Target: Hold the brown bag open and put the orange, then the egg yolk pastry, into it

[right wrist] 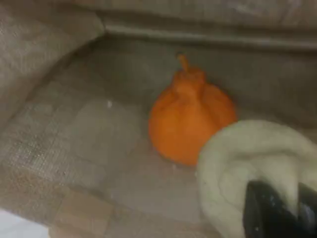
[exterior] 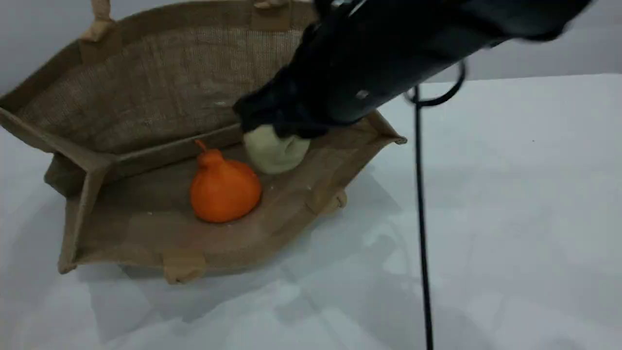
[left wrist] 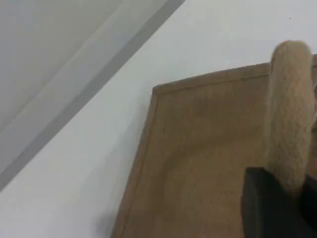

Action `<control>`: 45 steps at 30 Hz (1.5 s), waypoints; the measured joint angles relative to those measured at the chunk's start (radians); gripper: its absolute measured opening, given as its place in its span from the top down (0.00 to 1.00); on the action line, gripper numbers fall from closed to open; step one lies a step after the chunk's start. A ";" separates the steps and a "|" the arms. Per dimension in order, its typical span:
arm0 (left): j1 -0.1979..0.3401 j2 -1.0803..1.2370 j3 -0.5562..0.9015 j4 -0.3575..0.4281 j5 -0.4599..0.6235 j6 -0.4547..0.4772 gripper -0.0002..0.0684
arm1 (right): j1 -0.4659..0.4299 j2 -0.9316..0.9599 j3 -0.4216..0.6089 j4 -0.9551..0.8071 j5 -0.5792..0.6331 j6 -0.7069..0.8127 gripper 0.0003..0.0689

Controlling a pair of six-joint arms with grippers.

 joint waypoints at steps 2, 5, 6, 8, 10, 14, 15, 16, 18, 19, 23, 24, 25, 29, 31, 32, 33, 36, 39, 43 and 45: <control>0.000 0.000 0.000 0.000 0.000 0.000 0.86 | 0.000 0.055 -0.049 -0.002 0.006 0.000 0.97; 0.000 0.000 0.000 0.000 0.000 0.000 0.86 | 0.000 0.125 -0.124 -0.002 0.006 -0.001 0.97; 0.000 0.000 0.000 0.000 0.000 0.000 0.86 | 0.000 0.144 -0.150 -0.002 0.012 -0.001 0.97; 0.000 0.000 0.000 0.000 0.000 0.000 0.86 | 0.000 0.169 -0.195 -0.002 0.036 -0.008 0.96; 0.000 0.000 0.000 0.000 0.000 0.000 0.86 | 0.000 0.189 -0.242 -0.003 0.054 -0.023 0.96; 0.000 0.000 0.000 0.000 0.000 -0.001 0.86 | 0.000 0.222 -0.302 -0.003 0.070 -0.029 0.89; 0.000 0.000 0.000 0.000 0.000 -0.001 0.86 | 0.000 0.229 -0.311 -0.003 0.078 -0.029 0.85; 0.000 0.000 0.000 0.000 0.000 -0.001 0.86 | 0.000 0.236 -0.316 -0.003 0.089 -0.029 0.79; 0.000 0.000 0.000 0.000 0.000 -0.001 0.86 | 0.000 0.240 -0.320 -0.003 0.102 -0.029 0.66; 0.000 0.000 0.000 0.000 0.000 -0.001 0.86 | 0.000 0.240 -0.322 -0.003 0.105 -0.029 0.58; 0.000 0.000 0.000 0.000 0.001 -0.001 0.86 | 0.000 0.234 -0.331 -0.005 0.136 -0.029 0.28; 0.000 0.000 0.000 0.000 0.001 -0.001 0.86 | 0.000 0.232 -0.331 -0.005 0.148 -0.031 0.23; 0.000 0.000 0.000 0.000 0.001 -0.001 0.86 | 0.000 0.229 -0.331 -0.005 0.159 -0.043 0.19; 0.000 0.000 0.000 0.000 0.001 -0.001 0.86 | -0.006 0.201 -0.331 -0.005 0.186 -0.071 0.14; 0.000 0.000 0.000 0.000 0.001 -0.001 0.86 | -0.016 0.180 -0.331 -0.007 0.203 -0.071 0.16; 0.000 0.000 0.000 0.000 0.001 -0.001 0.86 | -0.025 0.166 -0.331 -0.010 0.212 -0.074 0.16; 0.000 0.000 0.000 0.000 0.001 -0.001 0.86 | -0.033 0.153 -0.331 -0.015 0.224 -0.074 0.17; 0.000 0.000 0.000 0.000 0.001 -0.002 0.86 | -0.070 0.105 -0.331 -0.035 0.272 -0.074 0.17; 0.000 0.000 0.000 0.000 0.001 -0.002 0.86 | -0.123 0.042 -0.331 -0.067 0.332 -0.074 0.17; 0.000 0.000 0.000 0.000 0.001 -0.002 0.86 | -0.205 -0.042 -0.331 -0.132 0.414 -0.074 0.17; 0.000 0.000 0.000 0.000 0.001 -0.002 0.86 | -0.255 -0.081 -0.331 -0.150 0.453 -0.073 0.17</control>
